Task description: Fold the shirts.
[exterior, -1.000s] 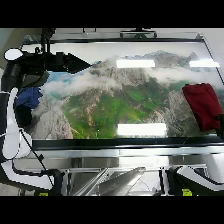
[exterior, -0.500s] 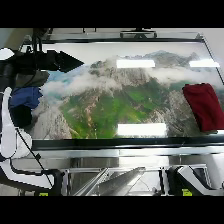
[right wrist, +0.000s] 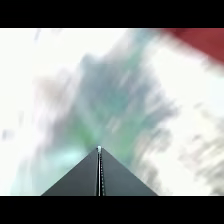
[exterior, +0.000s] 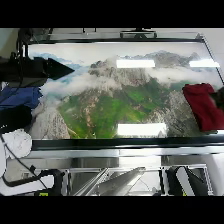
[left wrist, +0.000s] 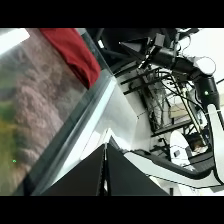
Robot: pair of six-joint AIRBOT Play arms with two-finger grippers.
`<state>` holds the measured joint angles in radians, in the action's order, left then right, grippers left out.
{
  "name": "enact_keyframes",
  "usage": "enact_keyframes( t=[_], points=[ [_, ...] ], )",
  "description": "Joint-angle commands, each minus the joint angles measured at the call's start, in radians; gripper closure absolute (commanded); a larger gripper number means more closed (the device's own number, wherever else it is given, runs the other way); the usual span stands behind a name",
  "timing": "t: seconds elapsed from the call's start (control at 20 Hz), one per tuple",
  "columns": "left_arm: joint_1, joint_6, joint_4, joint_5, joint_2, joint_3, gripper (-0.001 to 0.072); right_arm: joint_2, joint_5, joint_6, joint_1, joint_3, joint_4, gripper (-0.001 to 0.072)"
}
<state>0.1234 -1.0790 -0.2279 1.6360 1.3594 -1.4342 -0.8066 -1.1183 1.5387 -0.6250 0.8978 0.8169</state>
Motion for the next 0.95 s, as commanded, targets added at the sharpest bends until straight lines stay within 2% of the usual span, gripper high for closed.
enact_keyframes(
  t=[0.0, 0.1, 0.25, 0.9],
  points=[
    [0.004, 0.016, -0.105, -0.059, -0.237, 0.363, 0.0707, 0.13, -0.016, -0.016, 0.28, -0.158, -0.018, 0.0693],
    [0.004, 0.016, -0.125, -0.098, -0.359, 0.555, 0.0706, 0.182, 0.031, -0.016, 0.389, -0.25, -0.018, 0.0693],
    [0.004, 0.021, -0.14, -0.102, -0.458, 0.697, 0.0704, 0.174, 0.04, -0.028, 0.443, -0.266, -0.029, 0.0693],
    [0.005, 0.022, -0.146, -0.145, -0.599, 0.75, 0.0705, 0.17, 0.011, -0.024, 0.439, -0.266, -0.062, 0.0693]
  ],
)
